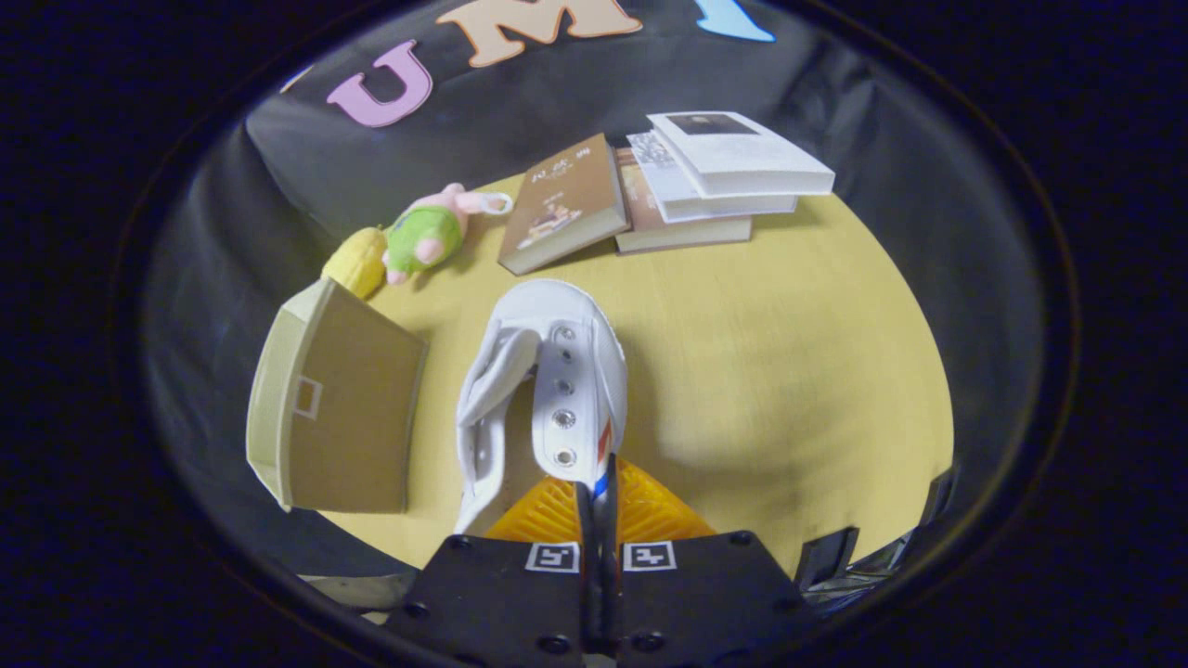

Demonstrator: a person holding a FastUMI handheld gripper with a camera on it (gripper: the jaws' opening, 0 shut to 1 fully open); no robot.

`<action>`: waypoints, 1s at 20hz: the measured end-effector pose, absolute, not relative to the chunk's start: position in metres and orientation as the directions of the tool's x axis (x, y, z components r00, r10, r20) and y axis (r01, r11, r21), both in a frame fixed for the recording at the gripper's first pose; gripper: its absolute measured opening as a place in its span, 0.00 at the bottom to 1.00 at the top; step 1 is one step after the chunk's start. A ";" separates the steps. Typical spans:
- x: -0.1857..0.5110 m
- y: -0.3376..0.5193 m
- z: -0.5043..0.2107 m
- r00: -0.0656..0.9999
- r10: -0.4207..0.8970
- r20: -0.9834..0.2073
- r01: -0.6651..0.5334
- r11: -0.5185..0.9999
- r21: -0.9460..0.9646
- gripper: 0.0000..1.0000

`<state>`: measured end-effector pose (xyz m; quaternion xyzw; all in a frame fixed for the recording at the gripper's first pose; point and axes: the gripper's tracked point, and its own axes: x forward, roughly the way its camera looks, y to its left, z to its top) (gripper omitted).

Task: Open the storage box then place both shoes into the box .Put the left shoe in first, then the right shoe, with the right side of both shoes facing outward in a uniform manner.

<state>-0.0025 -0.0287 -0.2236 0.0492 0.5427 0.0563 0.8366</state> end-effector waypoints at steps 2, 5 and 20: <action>0.003 -0.008 -0.205 0.432 0.163 -0.887 -0.055 0.986 0.154 0.03; 0.007 0.031 -0.184 0.451 0.207 -0.868 -0.067 0.978 0.199 0.03; 0.007 0.211 -0.154 0.470 0.326 -0.820 -0.081 0.941 0.327 0.03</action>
